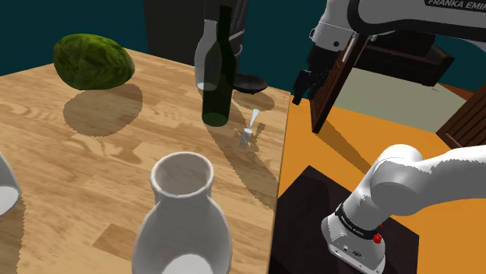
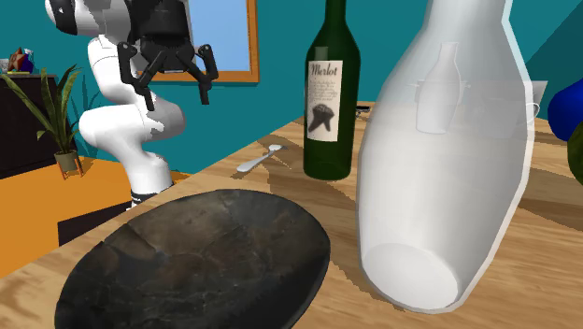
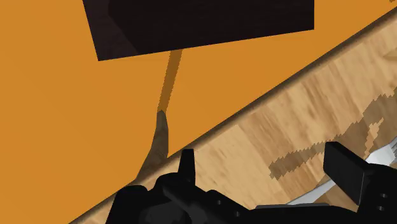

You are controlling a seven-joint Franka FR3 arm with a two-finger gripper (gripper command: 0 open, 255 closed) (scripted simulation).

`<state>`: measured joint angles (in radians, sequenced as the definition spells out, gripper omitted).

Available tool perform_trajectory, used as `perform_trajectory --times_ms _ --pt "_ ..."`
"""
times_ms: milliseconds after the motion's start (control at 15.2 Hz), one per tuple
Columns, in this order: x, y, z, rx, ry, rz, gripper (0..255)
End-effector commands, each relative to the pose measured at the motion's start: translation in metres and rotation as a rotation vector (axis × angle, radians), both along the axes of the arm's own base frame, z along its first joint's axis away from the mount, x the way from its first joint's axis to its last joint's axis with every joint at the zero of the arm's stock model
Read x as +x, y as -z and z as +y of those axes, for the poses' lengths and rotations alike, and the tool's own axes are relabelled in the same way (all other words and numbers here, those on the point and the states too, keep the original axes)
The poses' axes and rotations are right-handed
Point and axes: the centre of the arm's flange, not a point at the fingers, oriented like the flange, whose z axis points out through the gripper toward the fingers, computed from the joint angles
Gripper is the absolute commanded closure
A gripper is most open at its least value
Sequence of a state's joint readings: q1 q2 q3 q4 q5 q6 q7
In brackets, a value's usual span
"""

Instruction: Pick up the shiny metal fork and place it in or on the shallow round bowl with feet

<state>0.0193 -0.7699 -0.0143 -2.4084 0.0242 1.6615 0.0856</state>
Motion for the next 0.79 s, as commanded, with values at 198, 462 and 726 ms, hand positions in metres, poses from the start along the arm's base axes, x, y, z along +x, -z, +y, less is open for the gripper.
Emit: perform_trajectory --times_ms 198,462,726 --pt "0.007 0.012 0.041 -0.026 0.230 -0.020 0" --pt "0.032 0.029 0.091 -0.062 0.537 -0.047 0" --pt "0.070 0.047 0.131 -0.097 0.844 -0.073 0"
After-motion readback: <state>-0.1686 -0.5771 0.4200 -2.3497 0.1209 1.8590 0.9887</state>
